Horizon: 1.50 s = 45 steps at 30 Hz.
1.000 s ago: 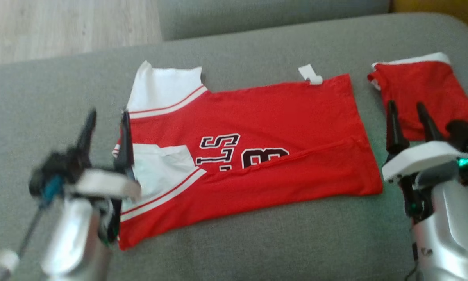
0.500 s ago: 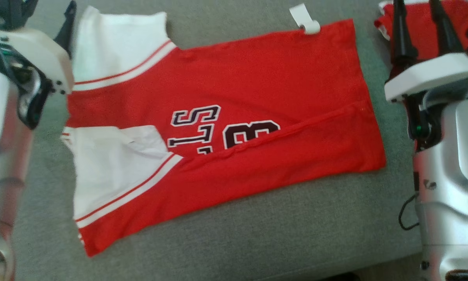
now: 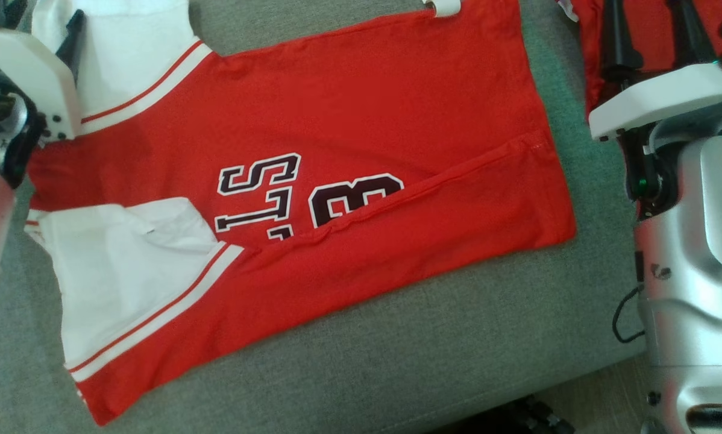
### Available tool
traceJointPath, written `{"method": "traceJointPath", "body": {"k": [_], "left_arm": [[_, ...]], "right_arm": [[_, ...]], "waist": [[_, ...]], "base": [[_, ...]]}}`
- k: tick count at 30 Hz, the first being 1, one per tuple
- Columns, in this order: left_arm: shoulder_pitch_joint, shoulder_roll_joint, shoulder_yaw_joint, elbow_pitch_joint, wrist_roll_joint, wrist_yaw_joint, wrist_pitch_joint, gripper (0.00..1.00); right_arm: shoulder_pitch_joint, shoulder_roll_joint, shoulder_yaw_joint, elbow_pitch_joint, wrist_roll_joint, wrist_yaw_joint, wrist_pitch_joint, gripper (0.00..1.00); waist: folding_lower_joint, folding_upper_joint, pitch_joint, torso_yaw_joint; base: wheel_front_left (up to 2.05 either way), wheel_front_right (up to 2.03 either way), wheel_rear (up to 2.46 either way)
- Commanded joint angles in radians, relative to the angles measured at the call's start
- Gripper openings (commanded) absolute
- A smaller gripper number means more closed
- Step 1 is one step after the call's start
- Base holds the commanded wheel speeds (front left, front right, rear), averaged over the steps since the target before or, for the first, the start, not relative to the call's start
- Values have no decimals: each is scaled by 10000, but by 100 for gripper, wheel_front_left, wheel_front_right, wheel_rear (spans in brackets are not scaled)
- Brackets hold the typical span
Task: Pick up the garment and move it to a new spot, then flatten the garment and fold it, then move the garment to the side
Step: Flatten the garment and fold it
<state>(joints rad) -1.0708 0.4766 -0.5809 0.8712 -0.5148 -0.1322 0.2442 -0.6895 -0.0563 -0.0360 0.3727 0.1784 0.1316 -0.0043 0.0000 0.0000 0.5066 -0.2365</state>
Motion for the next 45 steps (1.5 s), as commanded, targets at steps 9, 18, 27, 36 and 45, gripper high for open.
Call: {"method": "traceJointPath", "body": {"k": [9,18,27,36,45], "left_arm": [[-652,498,-512,111,-928,16,-120,0],[-697,33,-661,-345,-1550,16,-2426,0],[162,-154,-1461,-1926,-1864,16,-3321,0],[1103,19,-2016,-3781,-1953,99,-2880,0],[1131,135,-2171,-5011,-1934,363,-2401,0]], "right_arm": [[-408,31,17,-156,-155,-9,78,100],[-411,-769,599,130,166,-9,622,100],[-230,-2160,1998,1087,986,-9,1482,100],[-664,-2845,2174,3020,1137,-9,1971,100],[-1718,-3184,2641,4747,1198,-9,2203,100]], "waist": [[0,0,-75,116],[0,0,-816,1077],[0,0,-1439,2381],[0,0,-1356,3083],[0,0,-738,3424]], "base": [[0,0,0],[0,0,0],[0,0,0],[0,0,0],[0,0,0]]}}
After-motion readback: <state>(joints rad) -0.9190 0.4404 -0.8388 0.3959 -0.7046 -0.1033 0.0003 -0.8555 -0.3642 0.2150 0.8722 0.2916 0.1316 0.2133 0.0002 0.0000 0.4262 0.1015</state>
